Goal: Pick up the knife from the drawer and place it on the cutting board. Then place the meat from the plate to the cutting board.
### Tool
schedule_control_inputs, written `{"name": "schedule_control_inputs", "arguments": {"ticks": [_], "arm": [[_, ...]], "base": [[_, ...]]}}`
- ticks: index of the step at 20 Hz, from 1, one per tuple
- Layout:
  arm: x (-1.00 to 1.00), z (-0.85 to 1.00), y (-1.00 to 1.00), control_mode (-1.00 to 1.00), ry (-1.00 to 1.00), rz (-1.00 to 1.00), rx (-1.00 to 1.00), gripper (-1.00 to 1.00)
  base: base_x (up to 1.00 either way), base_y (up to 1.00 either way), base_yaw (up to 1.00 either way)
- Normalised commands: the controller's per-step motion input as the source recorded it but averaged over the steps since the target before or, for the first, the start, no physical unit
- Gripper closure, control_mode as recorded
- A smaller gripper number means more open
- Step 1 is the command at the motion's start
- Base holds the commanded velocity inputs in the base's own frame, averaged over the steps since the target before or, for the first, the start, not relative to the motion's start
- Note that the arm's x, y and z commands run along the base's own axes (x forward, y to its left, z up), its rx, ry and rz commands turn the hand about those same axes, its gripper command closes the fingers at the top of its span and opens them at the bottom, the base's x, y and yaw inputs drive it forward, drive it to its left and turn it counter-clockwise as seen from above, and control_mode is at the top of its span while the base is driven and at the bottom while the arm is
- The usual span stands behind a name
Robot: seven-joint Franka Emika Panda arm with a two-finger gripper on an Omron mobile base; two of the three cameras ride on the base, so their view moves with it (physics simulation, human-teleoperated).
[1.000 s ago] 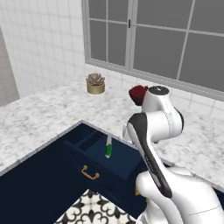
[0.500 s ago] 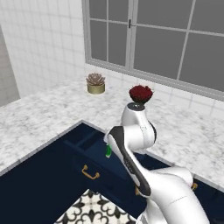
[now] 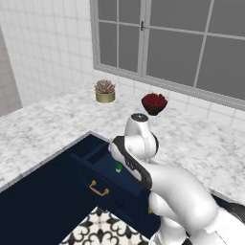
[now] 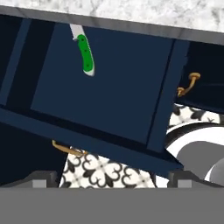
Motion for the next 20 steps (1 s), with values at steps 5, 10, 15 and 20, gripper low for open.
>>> {"name": "schedule_control_inputs", "arguments": {"ticks": [5,10,15,20], "arm": [[0.47,-0.56,0.32,-1.0,0.03,0.0,0.0,-1.0],[0.32,-0.51,0.27,-1.0,0.0,0.0,-0.01,-1.0],[0.25,-0.48,0.04,-1.0,0.0,0.0,-0.02,-1.0],[0.15,-0.54,0.03,-1.0,0.02,0.0,-0.04,-1.0]], "base": [[0.0,0.0,0.0],[0.0,0.0,0.0],[0.0,0.0,0.0],[0.0,0.0,0.0]]}}
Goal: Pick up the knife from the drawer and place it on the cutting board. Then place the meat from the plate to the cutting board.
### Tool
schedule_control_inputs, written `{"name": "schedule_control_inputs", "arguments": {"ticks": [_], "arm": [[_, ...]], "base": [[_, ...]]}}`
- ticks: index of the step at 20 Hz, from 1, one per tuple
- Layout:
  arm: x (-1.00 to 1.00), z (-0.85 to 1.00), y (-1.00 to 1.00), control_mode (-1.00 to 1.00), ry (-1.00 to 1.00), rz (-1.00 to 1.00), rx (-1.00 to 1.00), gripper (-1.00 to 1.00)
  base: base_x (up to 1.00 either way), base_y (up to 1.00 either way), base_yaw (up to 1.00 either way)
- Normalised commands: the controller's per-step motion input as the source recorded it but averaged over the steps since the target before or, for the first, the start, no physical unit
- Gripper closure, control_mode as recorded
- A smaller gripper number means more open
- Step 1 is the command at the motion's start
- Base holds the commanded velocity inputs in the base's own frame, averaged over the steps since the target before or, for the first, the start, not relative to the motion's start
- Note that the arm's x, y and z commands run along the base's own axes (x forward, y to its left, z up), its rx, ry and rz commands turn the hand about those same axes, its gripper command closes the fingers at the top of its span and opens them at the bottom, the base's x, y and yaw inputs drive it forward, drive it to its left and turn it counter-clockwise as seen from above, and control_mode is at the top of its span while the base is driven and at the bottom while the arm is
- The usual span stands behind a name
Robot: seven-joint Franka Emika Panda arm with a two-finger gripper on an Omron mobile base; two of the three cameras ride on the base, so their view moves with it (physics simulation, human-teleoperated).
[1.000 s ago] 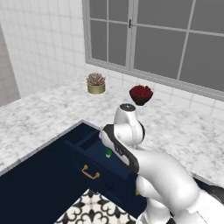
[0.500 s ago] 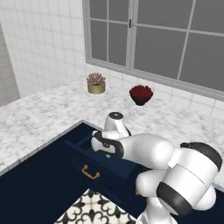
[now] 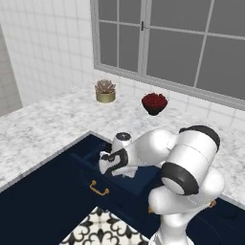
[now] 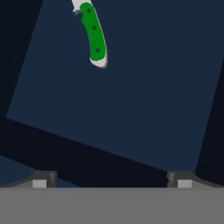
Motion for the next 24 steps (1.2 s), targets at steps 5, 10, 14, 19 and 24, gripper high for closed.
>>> {"name": "schedule_control_inputs", "arguments": {"ticks": [5,10,14,19,24], "arm": [[-0.48,-0.72,0.78,-1.0,0.15,0.0,-0.06,-1.0],[-0.95,-0.59,1.0,-1.0,0.18,-0.02,0.0,-1.0],[-1.0,-0.7,1.0,-1.0,0.17,-0.01,0.0,-1.0],[-0.95,-0.1,1.0,-1.0,0.17,0.0,0.0,-1.0],[-0.61,0.8,0.72,-1.0,0.04,-0.03,-0.01,-1.0]], "base": [[0.0,0.0,0.0],[0.0,0.0,0.0],[0.0,0.0,0.0],[0.0,0.0,0.0],[0.0,0.0,0.0]]}}
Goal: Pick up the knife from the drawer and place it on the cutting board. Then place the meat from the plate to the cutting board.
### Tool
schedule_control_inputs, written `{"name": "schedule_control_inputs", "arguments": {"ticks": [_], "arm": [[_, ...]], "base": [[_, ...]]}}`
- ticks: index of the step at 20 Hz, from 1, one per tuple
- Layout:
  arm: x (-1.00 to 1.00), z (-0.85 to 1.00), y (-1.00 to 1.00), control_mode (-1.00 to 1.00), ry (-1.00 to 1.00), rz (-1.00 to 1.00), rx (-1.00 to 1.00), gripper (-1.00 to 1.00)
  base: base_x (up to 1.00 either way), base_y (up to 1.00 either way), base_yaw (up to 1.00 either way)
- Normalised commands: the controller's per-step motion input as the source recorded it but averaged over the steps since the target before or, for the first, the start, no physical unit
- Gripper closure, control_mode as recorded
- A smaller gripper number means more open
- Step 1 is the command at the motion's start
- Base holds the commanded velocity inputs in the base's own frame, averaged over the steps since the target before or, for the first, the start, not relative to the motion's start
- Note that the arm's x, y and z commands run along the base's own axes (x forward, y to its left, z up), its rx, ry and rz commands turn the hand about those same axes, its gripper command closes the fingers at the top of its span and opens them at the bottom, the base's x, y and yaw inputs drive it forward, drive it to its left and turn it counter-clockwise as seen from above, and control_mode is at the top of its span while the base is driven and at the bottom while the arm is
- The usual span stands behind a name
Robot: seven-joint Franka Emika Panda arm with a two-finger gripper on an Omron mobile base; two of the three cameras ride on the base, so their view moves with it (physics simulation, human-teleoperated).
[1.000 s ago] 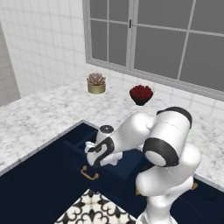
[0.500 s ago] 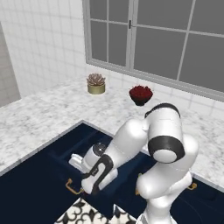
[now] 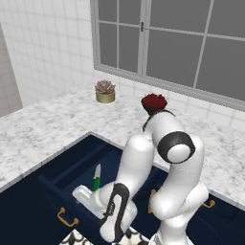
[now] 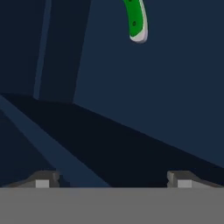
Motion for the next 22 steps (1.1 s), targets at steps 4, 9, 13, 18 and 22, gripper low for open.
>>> {"name": "schedule_control_inputs", "arguments": {"ticks": [4,9,13,18,22], "arm": [[0.03,1.0,0.39,-1.0,0.0,-0.12,-0.03,-1.0],[0.36,1.0,0.45,-1.0,0.01,-0.16,-0.07,-1.0],[0.5,1.0,0.23,-1.0,0.23,-0.16,-0.1,-1.0],[0.72,1.0,0.04,-1.0,0.11,-0.06,-0.29,-1.0],[0.53,0.97,-0.03,-1.0,-0.05,0.15,-0.47,-1.0]], "base": [[0.0,0.0,0.0],[0.0,0.0,0.0],[0.0,0.0,0.0],[0.0,0.0,0.0],[0.0,0.0,0.0]]}}
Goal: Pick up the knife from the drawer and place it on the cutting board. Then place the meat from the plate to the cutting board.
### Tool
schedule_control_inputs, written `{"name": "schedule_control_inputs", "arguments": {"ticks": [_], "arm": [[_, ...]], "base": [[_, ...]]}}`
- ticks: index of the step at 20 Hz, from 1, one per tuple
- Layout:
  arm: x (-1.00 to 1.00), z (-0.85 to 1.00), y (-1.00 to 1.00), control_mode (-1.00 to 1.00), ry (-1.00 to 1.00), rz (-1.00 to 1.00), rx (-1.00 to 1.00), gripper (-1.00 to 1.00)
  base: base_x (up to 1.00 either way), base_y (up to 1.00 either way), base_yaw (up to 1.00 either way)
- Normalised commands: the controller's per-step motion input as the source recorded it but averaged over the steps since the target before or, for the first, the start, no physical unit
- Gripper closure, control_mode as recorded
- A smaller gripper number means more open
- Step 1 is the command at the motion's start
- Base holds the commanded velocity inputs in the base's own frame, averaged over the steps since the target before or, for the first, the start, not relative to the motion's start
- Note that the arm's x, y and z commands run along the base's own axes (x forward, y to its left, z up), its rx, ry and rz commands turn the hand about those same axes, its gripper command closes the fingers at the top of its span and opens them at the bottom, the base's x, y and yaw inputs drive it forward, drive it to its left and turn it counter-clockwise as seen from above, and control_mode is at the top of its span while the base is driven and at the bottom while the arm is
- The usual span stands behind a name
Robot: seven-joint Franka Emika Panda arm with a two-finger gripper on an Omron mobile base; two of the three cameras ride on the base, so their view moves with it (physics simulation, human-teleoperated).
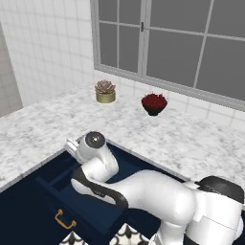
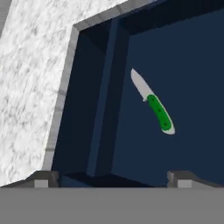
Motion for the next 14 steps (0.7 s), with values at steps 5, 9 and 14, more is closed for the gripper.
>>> {"name": "schedule_control_inputs", "arguments": {"ticks": [5,9,14], "arm": [[0.11,0.3,-0.53,-1.0,-0.08,0.63,-0.36,-1.0],[-0.05,0.07,-0.54,-1.0,0.0,0.82,-0.05,-1.0],[0.37,-0.45,-0.54,-1.0,0.0,0.68,-0.01,-1.0]], "base": [[0.0,0.0,0.0],[0.0,0.0,0.0],[0.0,0.0,0.0]]}}
